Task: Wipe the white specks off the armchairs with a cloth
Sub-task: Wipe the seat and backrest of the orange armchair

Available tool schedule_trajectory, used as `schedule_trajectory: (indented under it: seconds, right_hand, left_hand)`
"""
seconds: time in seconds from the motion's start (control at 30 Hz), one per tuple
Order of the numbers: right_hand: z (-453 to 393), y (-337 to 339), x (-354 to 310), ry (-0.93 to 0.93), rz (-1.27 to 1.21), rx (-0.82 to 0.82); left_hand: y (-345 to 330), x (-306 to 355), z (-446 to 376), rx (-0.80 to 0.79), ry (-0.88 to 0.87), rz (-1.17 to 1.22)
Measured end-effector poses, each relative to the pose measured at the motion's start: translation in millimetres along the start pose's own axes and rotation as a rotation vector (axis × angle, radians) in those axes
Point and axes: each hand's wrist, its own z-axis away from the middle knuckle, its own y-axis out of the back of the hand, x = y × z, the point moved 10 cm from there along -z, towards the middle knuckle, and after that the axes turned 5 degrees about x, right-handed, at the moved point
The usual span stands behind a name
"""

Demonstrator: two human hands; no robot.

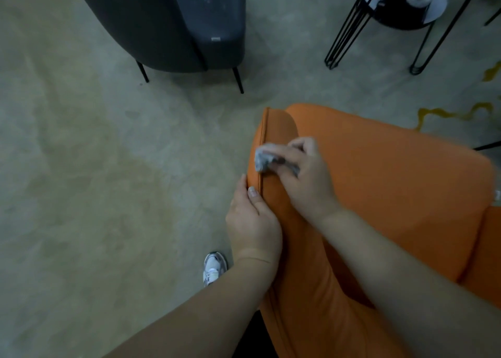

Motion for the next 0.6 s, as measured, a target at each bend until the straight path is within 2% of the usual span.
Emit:
schedule_trajectory:
  seconds: [0.1, 0.2, 0.4, 0.6]
  right_hand:
    - [-52, -5, 18, -0.129, 0.010, 0.040]
    - [-66, -6, 36, -0.240, -0.020, 0.063]
    - [15, 12, 24, -0.139, -0.035, 0.070]
    - [90, 30, 19, -0.087, -0.066, -0.026]
  left_hand:
    - [1, 0, 0, 0.008, 0.000, 0.007]
    - [0, -3, 0, 0.003, 0.018, 0.021]
    - [2, -5, -1, 0.039, -0.008, 0.051]
    - [2, -8, -3, 0.047, 0.019, 0.079]
